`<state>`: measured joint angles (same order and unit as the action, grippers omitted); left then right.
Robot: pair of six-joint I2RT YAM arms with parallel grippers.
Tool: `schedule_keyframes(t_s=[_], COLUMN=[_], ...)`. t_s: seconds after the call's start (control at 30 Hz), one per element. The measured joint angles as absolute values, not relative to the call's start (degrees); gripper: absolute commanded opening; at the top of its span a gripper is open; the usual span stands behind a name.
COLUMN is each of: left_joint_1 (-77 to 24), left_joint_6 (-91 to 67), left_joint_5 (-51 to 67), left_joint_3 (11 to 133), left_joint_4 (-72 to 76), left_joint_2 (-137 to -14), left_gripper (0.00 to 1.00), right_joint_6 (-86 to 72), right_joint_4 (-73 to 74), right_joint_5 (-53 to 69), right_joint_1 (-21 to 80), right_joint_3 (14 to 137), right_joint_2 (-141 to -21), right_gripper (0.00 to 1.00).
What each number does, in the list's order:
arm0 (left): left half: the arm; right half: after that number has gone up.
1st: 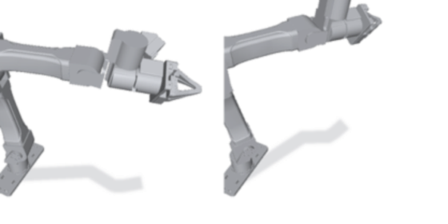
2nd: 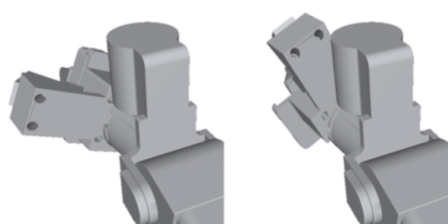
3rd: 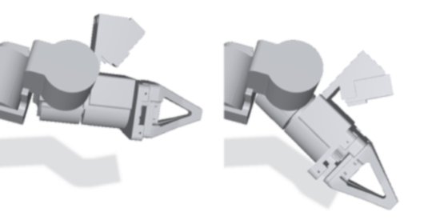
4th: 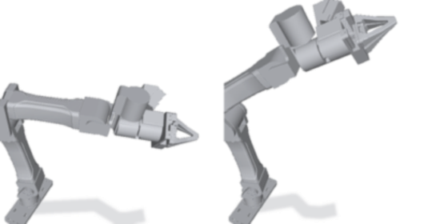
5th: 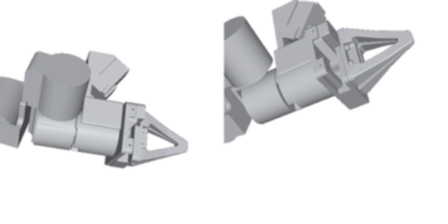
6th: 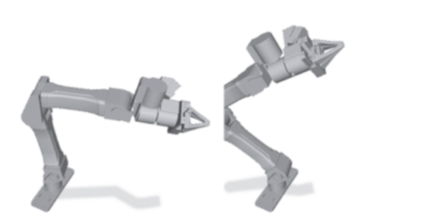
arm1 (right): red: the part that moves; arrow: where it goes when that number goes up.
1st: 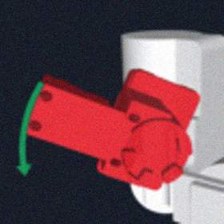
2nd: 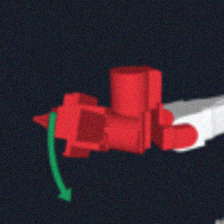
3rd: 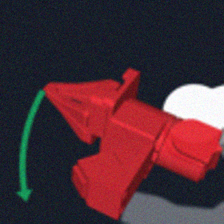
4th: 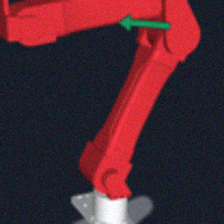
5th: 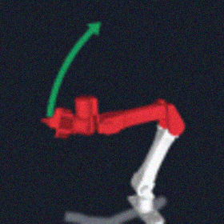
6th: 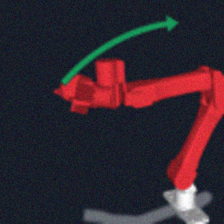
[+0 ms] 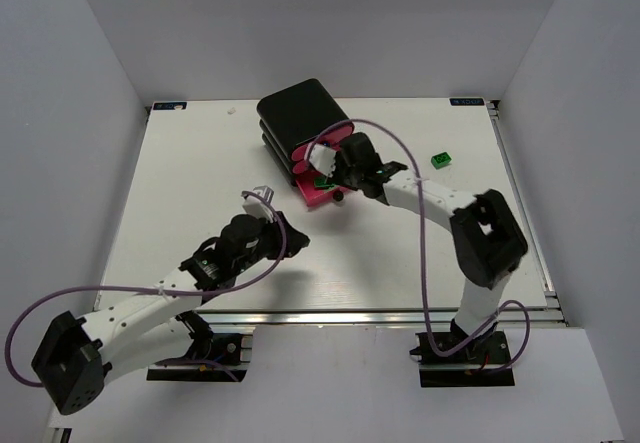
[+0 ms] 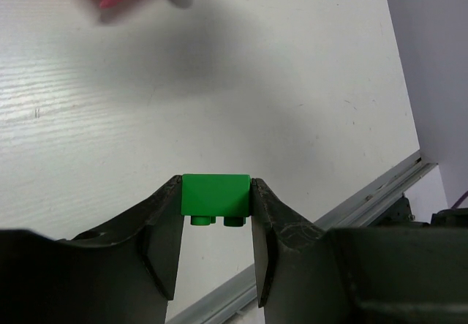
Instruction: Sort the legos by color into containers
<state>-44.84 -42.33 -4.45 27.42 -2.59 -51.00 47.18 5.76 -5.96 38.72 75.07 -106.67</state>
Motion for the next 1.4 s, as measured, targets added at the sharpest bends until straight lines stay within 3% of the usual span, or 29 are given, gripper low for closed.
schedule_keyframes(t_s=[0.03, 0.2, 0.37, 0.73, 0.9, 0.93, 1.1, 1.13, 1.23, 1.4], left_joint_1=[-44.84, -44.84, -44.62, -44.34, -44.34, -44.34, -44.31, -44.31, -44.31, -44.31], left_joint_6=[-41.95, -39.24, -35.24, -30.22, -30.09, -30.24, -31.31, -31.57, -32.21, -32.45], left_joint_5=[-4.43, -4.91, -8.1, -19.0, -24.95, -26.15, -30.52, -31.0, -32.12, -31.94], left_joint_3=[27.94, 34.04, 44.27, 64.97, 70.52, 71.66, 75.75, 76.31, 77.14, 77.23], left_joint_4=[-1.78, 2.24, 4.45, 1.89, -2.85, -3.86, -8.67, -9.43, -11.16, -13.21], left_joint_2=[-52.6, -63.44, -75.33, -98.06, -103.42, -104.29, -106.5, -106.67, -106.74, -105.82], left_gripper=[0.03, 0.04, 0.05, 0.09, 0.22, 0.35, 0.6, 0.63, 0.69, 0.67], right_joint_6=[44.21, 30.11, 15.35, 7.97, 7.4, 7.33, 6.68, 6.57, 6.28, 6.39], right_joint_4=[6.02, 5.37, 5.39, 5.89, 5.67, 5.52, 5.37, 5.3, 5.41, 5.45], right_joint_5=[-5.8, -3.95, 5.48, 15.4, 16.71, 17.02, 18.48, 18.72, 19.75, 21.04], right_joint_1=[38.28, 34.15, 28.45, 25.89, 24.01, 23.57, 21.67, 21.32, 20.38, 18.5], right_joint_3=[73.82, 67.33, 61.34, 48.18, 47.83, 47.83, 47.66, 47.53, 46.96, 46.96], right_joint_2=[-103.81, -86.46, -69.01, -59.13, -56.99, -56.66, -56.4, -56.4, -56.53, -57.67], right_gripper=[0.0, 0.0, 0.0, 0.0, 0.0, 0.0, 0.01, 0.13, 0.3, 0.42])
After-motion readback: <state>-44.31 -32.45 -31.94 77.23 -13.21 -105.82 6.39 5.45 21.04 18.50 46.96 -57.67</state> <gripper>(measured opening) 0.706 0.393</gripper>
